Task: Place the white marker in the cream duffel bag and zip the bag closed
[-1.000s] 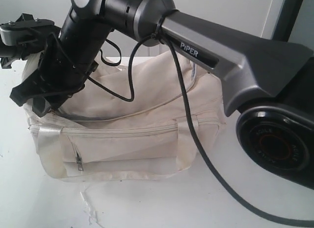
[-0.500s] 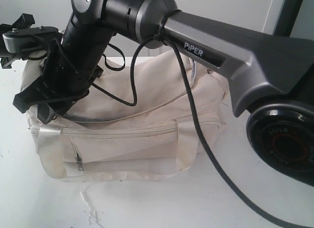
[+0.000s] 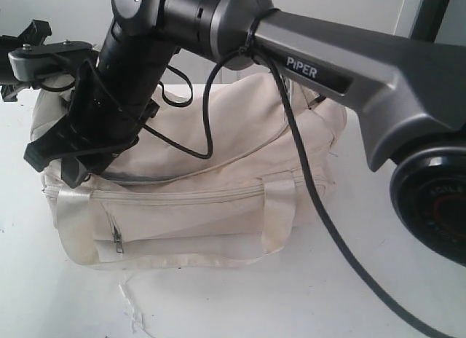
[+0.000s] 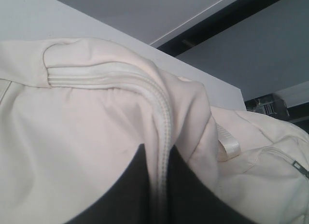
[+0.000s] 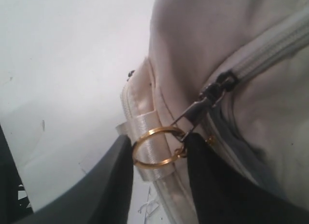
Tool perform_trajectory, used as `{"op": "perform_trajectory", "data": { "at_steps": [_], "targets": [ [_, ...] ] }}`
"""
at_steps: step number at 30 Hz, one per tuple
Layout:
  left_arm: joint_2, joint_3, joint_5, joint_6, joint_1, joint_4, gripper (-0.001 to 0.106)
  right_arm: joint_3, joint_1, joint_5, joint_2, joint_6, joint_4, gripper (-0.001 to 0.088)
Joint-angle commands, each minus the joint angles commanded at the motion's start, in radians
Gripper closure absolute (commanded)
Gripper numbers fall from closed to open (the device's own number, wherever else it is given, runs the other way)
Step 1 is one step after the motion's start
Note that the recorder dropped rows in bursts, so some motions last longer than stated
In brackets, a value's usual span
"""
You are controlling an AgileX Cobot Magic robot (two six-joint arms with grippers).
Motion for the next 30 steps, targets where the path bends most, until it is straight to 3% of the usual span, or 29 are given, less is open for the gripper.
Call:
{"op": "perform_trajectory", "data": {
  "at_steps": [6, 30],
  "targets": [
    [0.0, 0.0, -0.004, 0.0, 0.0, 0.0, 0.105, 0.03, 0.02, 0.0, -0.019, -0.005, 0.024, 0.0868],
    [0.0, 0.0, -0.006, 0.0, 0.0, 0.0, 0.105, 0.151, 0.026, 0.0, -0.117, -0.003, -0.081, 0.0868]
  ]
}}
